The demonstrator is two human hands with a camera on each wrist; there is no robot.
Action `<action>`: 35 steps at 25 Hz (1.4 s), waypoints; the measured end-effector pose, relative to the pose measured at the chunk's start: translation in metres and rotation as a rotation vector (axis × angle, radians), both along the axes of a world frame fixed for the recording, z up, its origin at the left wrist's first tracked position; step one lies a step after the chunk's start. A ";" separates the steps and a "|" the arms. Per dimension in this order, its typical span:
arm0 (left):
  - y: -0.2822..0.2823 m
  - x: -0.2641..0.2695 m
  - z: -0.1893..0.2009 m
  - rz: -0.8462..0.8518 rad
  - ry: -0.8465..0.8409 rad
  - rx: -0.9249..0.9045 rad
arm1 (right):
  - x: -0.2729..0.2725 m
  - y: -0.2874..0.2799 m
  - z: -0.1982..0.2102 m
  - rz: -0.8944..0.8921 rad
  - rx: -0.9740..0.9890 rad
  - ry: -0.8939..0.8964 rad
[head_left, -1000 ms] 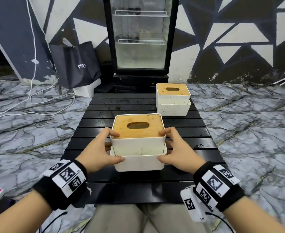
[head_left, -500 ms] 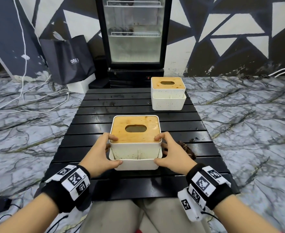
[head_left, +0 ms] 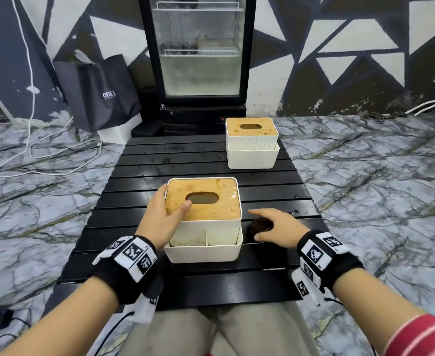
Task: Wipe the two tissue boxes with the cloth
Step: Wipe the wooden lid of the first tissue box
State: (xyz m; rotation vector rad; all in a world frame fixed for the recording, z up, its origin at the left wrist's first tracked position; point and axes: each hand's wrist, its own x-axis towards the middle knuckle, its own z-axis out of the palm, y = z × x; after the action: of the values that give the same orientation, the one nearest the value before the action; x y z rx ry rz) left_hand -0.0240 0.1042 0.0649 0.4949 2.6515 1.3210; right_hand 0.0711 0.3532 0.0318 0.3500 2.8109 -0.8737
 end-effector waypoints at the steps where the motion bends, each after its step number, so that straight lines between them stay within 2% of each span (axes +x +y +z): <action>1: 0.004 0.000 0.000 0.011 -0.012 -0.012 | -0.002 0.000 -0.004 0.030 0.030 -0.057; 3: 0.007 0.000 -0.001 0.020 -0.038 -0.030 | -0.006 0.000 -0.008 0.047 0.063 -0.107; 8: 0.006 0.001 0.000 0.004 -0.065 0.015 | -0.008 -0.003 -0.012 0.048 0.181 -0.080; 12: 0.001 0.001 0.004 -0.026 -0.095 0.008 | -0.004 0.001 -0.001 0.054 0.047 0.005; 14: -0.001 -0.001 0.005 -0.041 -0.114 -0.006 | -0.004 0.006 0.013 -0.022 -0.138 0.100; 16: -0.001 -0.003 0.004 -0.016 -0.113 -0.017 | -0.011 0.006 0.030 -0.139 -0.292 0.299; 19: 0.006 -0.010 0.002 0.110 -0.128 0.014 | -0.021 -0.014 0.054 -0.131 -0.322 0.529; 22: 0.012 -0.016 -0.002 0.143 -0.147 0.020 | -0.025 -0.048 0.050 0.080 -0.137 0.517; 25: 0.012 -0.019 -0.007 0.144 -0.145 0.043 | -0.019 -0.059 0.029 0.184 0.019 0.588; 29: 0.010 -0.021 -0.011 0.141 -0.142 0.066 | -0.022 -0.055 0.015 0.287 -0.086 0.589; 35: 0.009 -0.023 -0.013 0.132 -0.159 0.101 | -0.055 -0.035 0.022 0.185 -0.144 0.481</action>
State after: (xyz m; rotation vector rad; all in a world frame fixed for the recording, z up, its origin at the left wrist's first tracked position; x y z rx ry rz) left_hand -0.0472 0.1128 0.0523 0.2184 2.5345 1.4707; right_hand 0.0165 0.3181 0.0536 -0.1643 3.1050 -1.2465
